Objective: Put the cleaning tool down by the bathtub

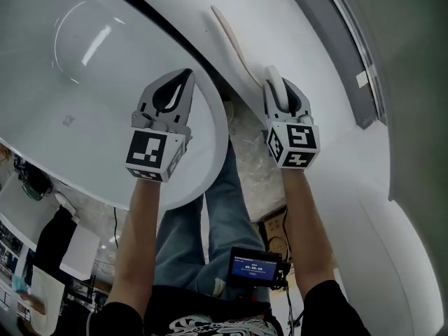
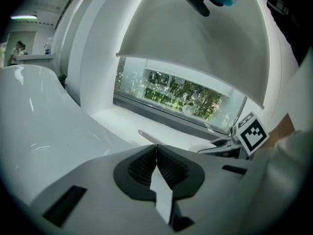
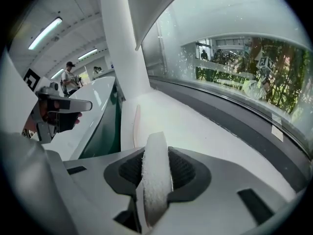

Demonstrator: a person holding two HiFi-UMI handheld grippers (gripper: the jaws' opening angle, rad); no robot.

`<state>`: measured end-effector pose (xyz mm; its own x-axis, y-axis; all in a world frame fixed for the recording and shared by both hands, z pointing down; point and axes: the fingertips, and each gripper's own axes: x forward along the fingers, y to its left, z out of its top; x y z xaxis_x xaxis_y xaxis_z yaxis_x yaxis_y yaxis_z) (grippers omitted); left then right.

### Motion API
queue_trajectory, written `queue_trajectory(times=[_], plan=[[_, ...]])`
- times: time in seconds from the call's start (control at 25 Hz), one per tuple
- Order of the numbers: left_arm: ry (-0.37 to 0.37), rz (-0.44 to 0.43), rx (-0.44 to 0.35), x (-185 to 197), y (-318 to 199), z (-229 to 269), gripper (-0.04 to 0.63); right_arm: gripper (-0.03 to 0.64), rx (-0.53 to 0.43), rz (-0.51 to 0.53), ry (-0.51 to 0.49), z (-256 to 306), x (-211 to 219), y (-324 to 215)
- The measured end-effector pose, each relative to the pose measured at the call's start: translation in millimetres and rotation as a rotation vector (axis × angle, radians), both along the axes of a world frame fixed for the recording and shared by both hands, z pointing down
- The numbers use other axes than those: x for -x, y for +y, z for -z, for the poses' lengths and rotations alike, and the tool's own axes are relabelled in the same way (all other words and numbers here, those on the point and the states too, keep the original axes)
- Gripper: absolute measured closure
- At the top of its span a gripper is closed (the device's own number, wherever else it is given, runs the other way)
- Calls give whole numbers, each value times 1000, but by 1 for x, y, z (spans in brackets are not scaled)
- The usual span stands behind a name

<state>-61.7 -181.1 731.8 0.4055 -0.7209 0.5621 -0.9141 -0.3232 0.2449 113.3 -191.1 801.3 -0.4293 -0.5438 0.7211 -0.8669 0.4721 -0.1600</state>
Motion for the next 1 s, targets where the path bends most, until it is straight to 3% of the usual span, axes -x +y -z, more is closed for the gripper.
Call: queue_trajectory(times=[0.16,0.44,1.0], plan=[[-13,-26,8,-7,4,-7,578,476,-21,-3,9,-2,0,-4],[-7,-14,28,-9,9,-13,578,476,-94,43,199,-4,-6,-14],[29,-17,33,-19,19,-10,578,461,-77,81,252,-6,13,-3]])
